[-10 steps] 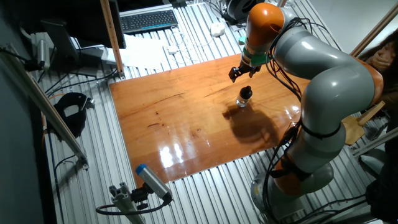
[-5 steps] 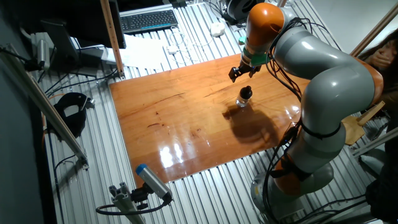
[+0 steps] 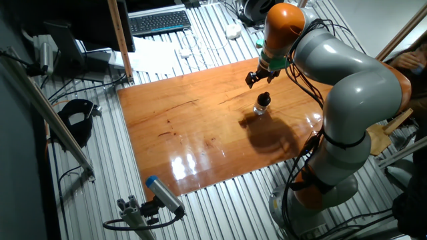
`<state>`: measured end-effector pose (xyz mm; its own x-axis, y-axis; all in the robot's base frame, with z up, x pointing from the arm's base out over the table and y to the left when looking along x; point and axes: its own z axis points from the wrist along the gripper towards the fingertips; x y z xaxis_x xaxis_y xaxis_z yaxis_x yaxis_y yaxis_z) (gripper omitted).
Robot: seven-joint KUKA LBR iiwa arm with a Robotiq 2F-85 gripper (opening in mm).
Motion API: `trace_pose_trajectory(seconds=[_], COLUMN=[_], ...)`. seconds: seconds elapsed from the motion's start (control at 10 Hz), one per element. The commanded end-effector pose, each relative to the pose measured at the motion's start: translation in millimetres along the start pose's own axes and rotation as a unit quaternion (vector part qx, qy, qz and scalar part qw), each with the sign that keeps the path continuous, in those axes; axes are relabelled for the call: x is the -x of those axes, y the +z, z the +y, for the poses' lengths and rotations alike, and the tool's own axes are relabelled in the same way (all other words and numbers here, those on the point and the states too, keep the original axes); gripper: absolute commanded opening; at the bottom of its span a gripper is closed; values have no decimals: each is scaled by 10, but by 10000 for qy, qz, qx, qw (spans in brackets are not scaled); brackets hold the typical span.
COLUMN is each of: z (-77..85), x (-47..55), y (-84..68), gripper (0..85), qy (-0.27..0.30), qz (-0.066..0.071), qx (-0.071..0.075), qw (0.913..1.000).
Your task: Unscrew the lid from the jar
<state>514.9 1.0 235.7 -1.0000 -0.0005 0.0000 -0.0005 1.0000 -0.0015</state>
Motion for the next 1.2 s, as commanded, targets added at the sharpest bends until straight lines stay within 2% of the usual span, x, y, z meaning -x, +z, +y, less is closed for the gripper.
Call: trace_pose_trajectory(seconds=[0.0, 0.3, 0.7, 1.1], z=[-3, -3, -11, -16], x=[0, 0, -9, -7], y=[-2, -2, -2, -4], gripper=[0, 0, 0, 0], qy=[90, 98, 249, 394], qz=[702, 702, 594, 585], qx=[-100, -100, -85, -93], qw=[9974, 9974, 9979, 9975])
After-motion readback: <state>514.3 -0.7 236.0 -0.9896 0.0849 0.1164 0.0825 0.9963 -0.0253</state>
